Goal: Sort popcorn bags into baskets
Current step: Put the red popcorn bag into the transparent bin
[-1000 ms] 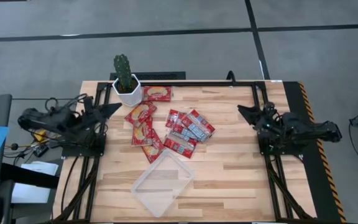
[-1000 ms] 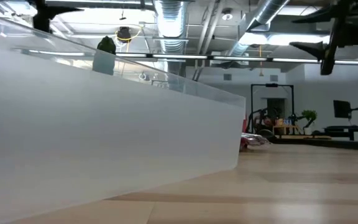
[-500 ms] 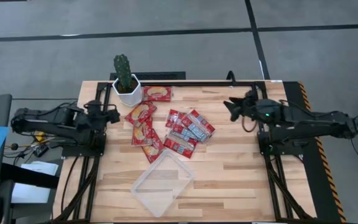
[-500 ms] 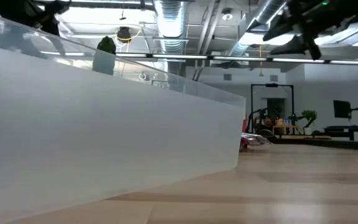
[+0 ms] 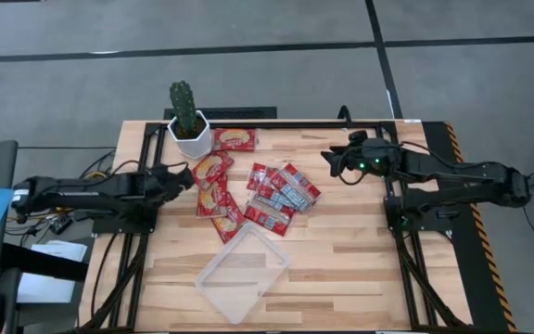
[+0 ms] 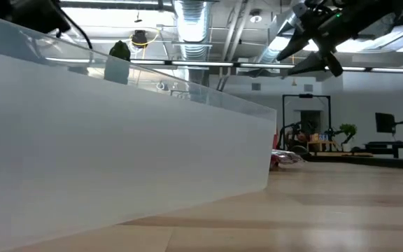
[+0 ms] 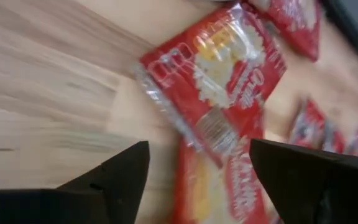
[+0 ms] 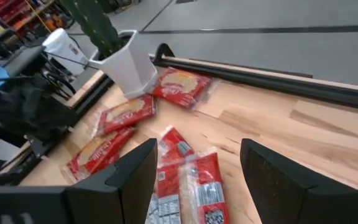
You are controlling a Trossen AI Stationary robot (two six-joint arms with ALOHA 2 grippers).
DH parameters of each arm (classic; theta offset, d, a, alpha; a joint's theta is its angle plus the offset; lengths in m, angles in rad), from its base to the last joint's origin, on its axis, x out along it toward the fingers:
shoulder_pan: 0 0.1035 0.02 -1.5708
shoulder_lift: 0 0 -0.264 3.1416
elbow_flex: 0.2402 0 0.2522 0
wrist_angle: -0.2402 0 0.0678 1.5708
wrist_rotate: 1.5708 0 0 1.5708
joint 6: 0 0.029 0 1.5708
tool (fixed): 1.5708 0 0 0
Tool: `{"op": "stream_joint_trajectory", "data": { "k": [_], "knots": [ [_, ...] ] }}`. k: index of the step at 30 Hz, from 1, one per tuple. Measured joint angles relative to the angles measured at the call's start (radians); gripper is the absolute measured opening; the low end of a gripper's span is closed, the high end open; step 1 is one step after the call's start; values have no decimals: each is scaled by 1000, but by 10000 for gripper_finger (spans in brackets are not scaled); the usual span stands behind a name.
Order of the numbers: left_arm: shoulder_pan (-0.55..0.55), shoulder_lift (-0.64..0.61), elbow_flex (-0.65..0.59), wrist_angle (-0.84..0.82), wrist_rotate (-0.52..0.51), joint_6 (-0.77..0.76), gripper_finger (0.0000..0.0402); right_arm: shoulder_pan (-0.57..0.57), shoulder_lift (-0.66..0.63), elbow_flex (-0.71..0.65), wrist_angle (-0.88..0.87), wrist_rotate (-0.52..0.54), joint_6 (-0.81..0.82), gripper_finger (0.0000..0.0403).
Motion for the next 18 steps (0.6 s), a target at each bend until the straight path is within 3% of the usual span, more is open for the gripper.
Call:
{"op": "stream_joint_trajectory", "data": {
  "k": [9,14,18],
  "knots": [
    [89,0,-208,288,36,-94,288,0,-7,0,-4,0,-2,255],
    [125,22,-232,385,-8,-72,288,0,-6,0,-2,1,-2,255],
    [164,64,-251,464,24,-59,285,0,-4,0,-2,1,-1,255]
  ]
}}
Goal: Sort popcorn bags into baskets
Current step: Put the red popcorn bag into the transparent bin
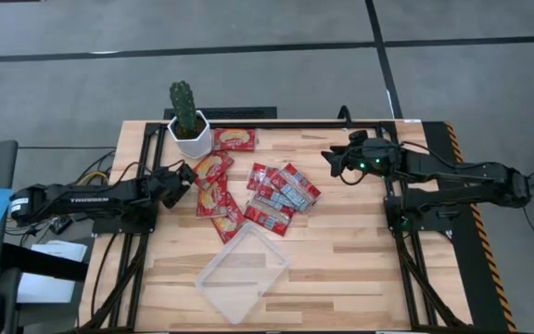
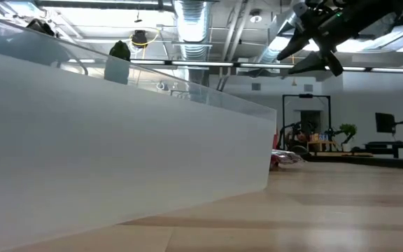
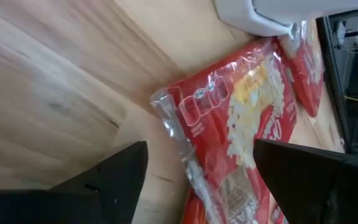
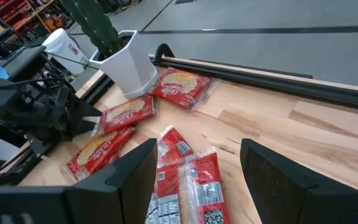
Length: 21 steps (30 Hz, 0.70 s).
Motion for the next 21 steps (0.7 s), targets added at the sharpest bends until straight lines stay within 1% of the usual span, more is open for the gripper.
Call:
{"op": "stream_joint_trajectory", "data": {
  "k": [3,14,17,21],
  "knots": [
    [12,46,-4,70,28,5,278,0,0,0,-1,0,0,255],
    [67,236,-3,285,34,-9,265,0,0,0,0,1,0,255],
    [80,282,1,290,47,-43,238,0,0,0,0,4,0,255],
    [81,324,4,295,46,-53,170,0,0,0,0,3,0,255]
  ]
}}
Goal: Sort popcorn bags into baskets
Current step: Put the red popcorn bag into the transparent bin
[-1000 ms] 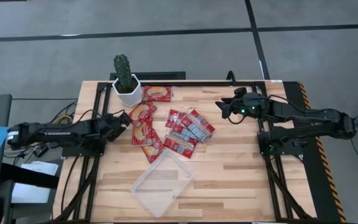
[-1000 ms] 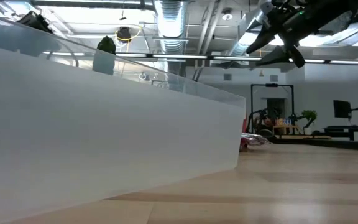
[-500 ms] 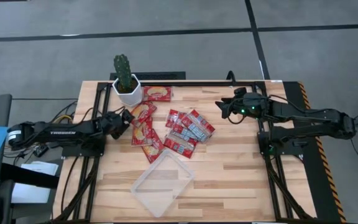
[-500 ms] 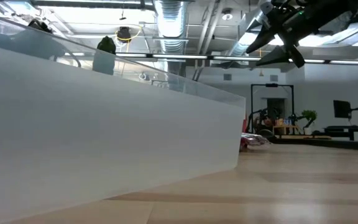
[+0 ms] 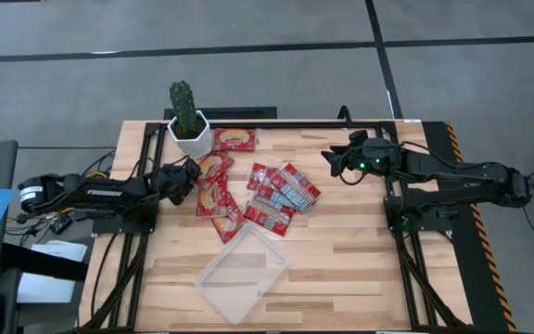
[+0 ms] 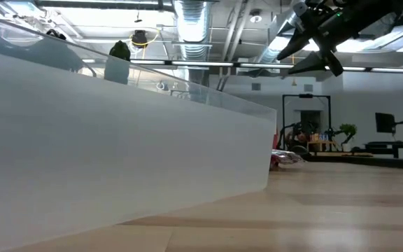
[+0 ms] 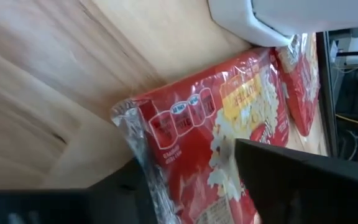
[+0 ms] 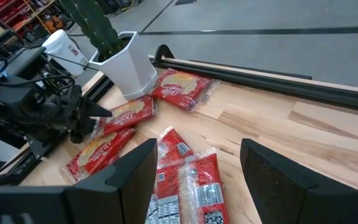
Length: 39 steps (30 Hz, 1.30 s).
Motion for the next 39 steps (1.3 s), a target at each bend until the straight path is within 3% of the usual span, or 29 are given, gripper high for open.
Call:
{"op": "stream_joint_trajectory", "data": {
  "k": [6,8,23,39],
  "knots": [
    [0,-3,-3,3,6,45,35,0,0,0,0,0,0,255],
    [-1,-5,-2,9,8,58,11,0,0,0,0,0,0,255],
    [-21,-8,171,-6,121,230,0,0,0,0,0,0,0,255],
    [-101,-9,426,-57,426,473,0,0,0,0,0,1,-1,255]
  ]
}}
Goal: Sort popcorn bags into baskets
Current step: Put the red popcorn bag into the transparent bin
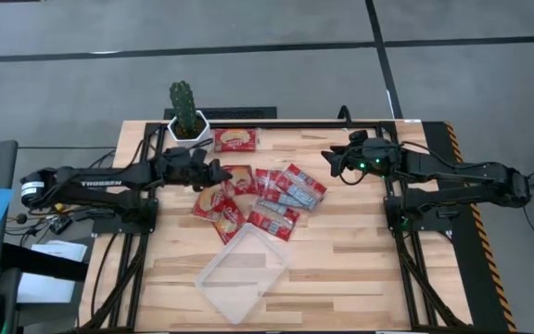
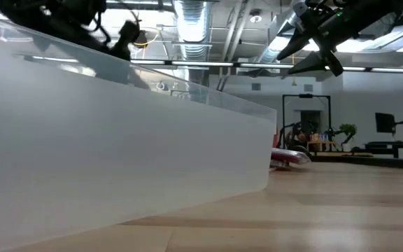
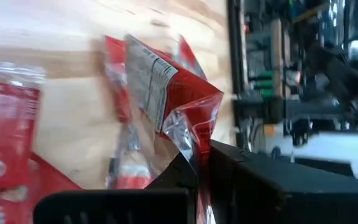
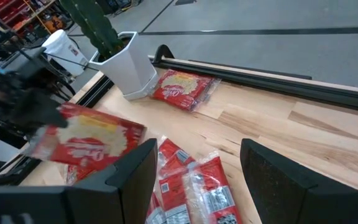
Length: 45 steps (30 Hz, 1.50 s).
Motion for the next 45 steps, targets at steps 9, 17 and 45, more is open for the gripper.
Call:
{"op": "stream_joint_trajectory", "data": {
  "k": [9,17,45],
  "knots": [
    [-57,0,162,-206,104,85,0,0,0,0,0,2,-3,255],
    [-223,0,242,-228,266,72,0,0,0,0,0,2,-3,255],
    [-648,291,253,-292,335,114,0,0,7,-1,-3,-2,-2,255]
  ]
}}
